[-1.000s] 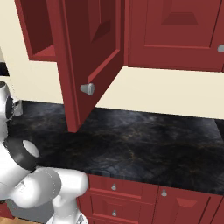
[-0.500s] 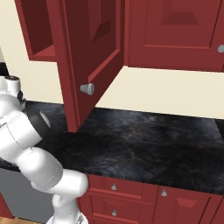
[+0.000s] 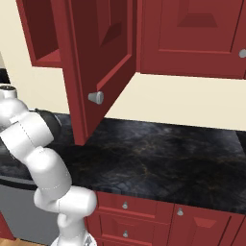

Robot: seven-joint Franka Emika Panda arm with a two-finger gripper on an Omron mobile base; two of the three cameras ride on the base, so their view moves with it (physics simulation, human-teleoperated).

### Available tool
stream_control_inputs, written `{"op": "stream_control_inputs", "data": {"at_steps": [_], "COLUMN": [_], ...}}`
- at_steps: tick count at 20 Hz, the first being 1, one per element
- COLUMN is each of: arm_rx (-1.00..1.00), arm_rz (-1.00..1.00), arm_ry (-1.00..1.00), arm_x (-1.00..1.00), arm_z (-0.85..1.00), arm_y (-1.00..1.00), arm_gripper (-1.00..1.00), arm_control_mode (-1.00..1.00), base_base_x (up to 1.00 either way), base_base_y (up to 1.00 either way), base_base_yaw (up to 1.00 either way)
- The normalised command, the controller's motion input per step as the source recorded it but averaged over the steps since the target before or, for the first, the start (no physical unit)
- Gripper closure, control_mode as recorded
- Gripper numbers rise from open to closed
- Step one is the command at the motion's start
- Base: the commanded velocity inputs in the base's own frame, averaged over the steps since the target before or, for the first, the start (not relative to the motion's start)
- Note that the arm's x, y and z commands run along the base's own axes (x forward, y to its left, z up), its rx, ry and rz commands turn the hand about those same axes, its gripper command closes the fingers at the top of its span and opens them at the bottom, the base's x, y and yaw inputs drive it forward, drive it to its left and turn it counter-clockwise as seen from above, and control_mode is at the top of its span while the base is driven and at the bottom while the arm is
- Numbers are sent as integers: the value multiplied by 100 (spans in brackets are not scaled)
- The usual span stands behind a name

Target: Open the cabinet. Pick the dish brush and place it next to the sink. Then close the cabinet.

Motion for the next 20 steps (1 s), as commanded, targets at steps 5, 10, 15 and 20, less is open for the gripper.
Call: {"op": "stream_control_inputs", "data": {"at_steps": [5, 10, 15, 20], "arm_rx": [0, 0, -1, -1], "arm_rz": [0, 0, 0, 0], "arm_ry": [-6, 0, 0, 0], "arm_x": [31, 43, 12, 18], "arm_z": [-25, -21, -13, -16], "arm_y": [1, 5, 21, 16], "arm_gripper": [100, 100, 100, 100], "arm_control_mode": [-100, -100, -100, -100], "base_base_x": [0, 0, 0, 0], "base_base_y": [0, 0, 0, 0], "base_base_yaw": [0, 0, 0, 0]}}
